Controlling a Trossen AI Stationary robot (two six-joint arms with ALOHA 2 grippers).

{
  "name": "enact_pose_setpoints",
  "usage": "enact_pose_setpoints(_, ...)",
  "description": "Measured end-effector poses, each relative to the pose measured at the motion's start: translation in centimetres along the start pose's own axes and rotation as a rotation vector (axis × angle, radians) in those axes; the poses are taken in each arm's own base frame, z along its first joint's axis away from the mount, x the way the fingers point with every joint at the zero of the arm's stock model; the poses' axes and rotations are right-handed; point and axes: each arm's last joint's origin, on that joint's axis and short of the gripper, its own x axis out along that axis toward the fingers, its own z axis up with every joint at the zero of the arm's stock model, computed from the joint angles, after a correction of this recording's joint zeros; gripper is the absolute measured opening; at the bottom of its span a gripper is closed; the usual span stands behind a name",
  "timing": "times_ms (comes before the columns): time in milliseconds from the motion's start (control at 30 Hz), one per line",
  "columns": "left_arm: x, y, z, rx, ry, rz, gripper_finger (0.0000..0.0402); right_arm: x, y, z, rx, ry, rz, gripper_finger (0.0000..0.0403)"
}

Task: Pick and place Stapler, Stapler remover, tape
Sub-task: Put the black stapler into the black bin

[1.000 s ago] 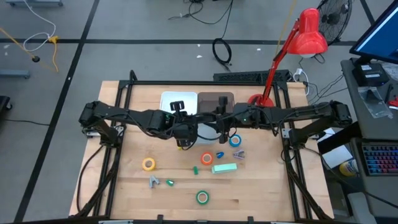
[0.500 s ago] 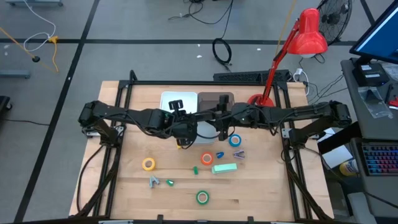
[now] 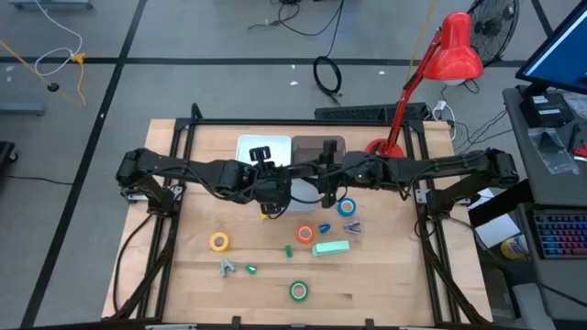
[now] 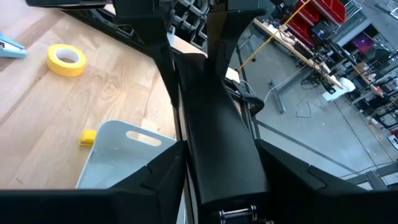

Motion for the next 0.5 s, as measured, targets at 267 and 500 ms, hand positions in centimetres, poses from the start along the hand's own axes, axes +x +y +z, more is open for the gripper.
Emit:
enact_pose_setpoints(267,0.02,-0.03,0.03,0.033,-0.001,-0.003,0.013,-0.01,0.1,-0.01,0.0,-0.003,0.017,0.0142)
enact_pose_setpoints(500,0.02,-0.03,0.08,0.051,-0.006,-0.004,0.013,-0.01,0.06,-0.05,0.004,0.007,0.002,0.0142)
